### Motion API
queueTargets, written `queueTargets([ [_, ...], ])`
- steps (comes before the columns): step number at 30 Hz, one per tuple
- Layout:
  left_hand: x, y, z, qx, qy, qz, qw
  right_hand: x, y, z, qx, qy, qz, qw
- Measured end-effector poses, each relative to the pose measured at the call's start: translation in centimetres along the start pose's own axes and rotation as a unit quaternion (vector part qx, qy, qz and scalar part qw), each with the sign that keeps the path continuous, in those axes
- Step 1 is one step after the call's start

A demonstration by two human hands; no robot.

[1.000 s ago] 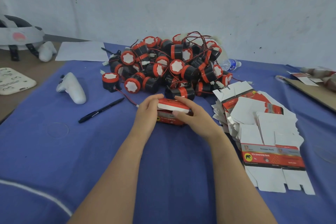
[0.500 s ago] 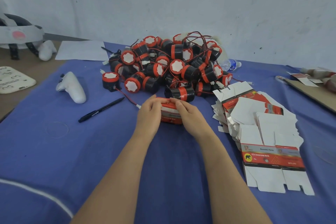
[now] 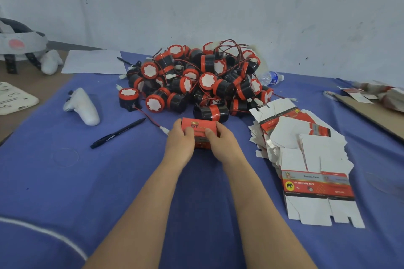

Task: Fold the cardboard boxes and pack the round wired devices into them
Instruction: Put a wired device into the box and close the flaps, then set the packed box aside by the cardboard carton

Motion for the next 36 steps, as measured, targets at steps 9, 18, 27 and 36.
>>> queueTargets([
  [9,-2.7,-2.9,6.3,-0.130,-0.150,0.007,0.980,-3.8,3.7,-2.4,0.310,0.119,0.090,0.939],
  [18,-12.9,-29.6,22.7,-0.209,-0.193,-0.286,0.915,-27.8,28.6,-2.3,0.158,0.094,0.500,0.846],
  [27,-38.4,-50.8,26.0,-0.019,-0.154,-0.691,0.706,-56.7,36.6,1.5,-0.106,-0.271,0.730,0.618],
  [36,-22.8,-39.8,23.4,-0.175,-0.128,-0.361,0.907,-39.9,31.9,-0.2,-0.034,0.014,0.555,0.831],
])
Point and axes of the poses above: each hand's wrist, its own x-axis towards the middle knuckle, its own y-axis out of the back of the hand, z = x × y, the point moved 8 cm from there along x, towards the middle knuckle, and after that the axes turned 13 degrees about -z, right-handed, at the moved point
